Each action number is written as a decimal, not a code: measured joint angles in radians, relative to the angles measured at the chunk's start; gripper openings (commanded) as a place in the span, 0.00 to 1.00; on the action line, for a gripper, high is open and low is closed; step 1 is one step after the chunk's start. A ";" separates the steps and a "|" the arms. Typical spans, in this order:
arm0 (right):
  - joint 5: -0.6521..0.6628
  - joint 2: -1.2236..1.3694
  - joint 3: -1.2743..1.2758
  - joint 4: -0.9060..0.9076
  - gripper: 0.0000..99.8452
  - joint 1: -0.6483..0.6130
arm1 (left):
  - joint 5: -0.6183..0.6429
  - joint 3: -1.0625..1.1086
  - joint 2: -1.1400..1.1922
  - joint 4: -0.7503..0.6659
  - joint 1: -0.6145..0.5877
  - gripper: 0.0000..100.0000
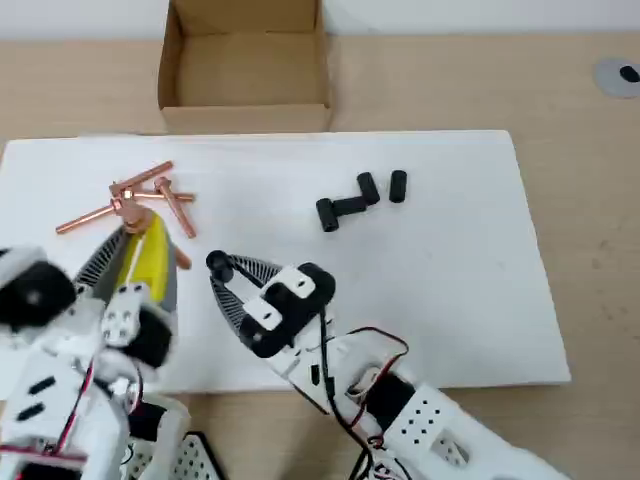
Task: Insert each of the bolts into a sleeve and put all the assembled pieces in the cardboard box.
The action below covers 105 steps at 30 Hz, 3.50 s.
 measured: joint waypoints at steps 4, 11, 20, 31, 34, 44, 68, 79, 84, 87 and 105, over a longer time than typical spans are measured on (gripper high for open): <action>-0.026 0.000 0.000 0.000 0.01 0.000 | 0.000 -0.110 0.075 0.006 0.192 0.01; -0.055 0.000 0.000 0.000 0.01 0.000 | -0.005 -0.238 0.213 0.037 0.241 0.01; -0.055 0.000 0.000 0.000 0.01 0.000 | -0.270 -0.158 0.245 0.086 0.241 0.01; -0.055 0.000 0.000 0.000 0.01 0.052 | -0.146 -0.133 0.238 0.014 0.086 0.01; -0.055 0.000 0.000 0.000 0.01 0.052 | -0.103 -0.103 0.245 -0.015 0.051 0.01; -0.055 0.000 0.000 0.000 0.01 0.052 | -0.020 -0.037 0.239 -0.104 0.083 0.01; -0.055 0.000 0.000 0.000 0.01 0.052 | -0.046 0.138 0.247 -0.249 0.029 0.01; -0.055 0.002 0.000 0.000 0.01 0.052 | -0.075 0.196 0.239 -0.284 0.028 0.01; -0.055 0.002 0.000 0.000 0.01 0.052 | -0.075 0.196 0.239 -0.284 0.028 0.01; -0.055 0.002 0.000 0.000 0.01 0.052 | -0.078 0.189 0.244 -0.284 0.043 0.01; -0.057 0.002 0.000 0.002 0.01 0.054 | -0.081 0.166 0.238 -0.210 0.114 0.01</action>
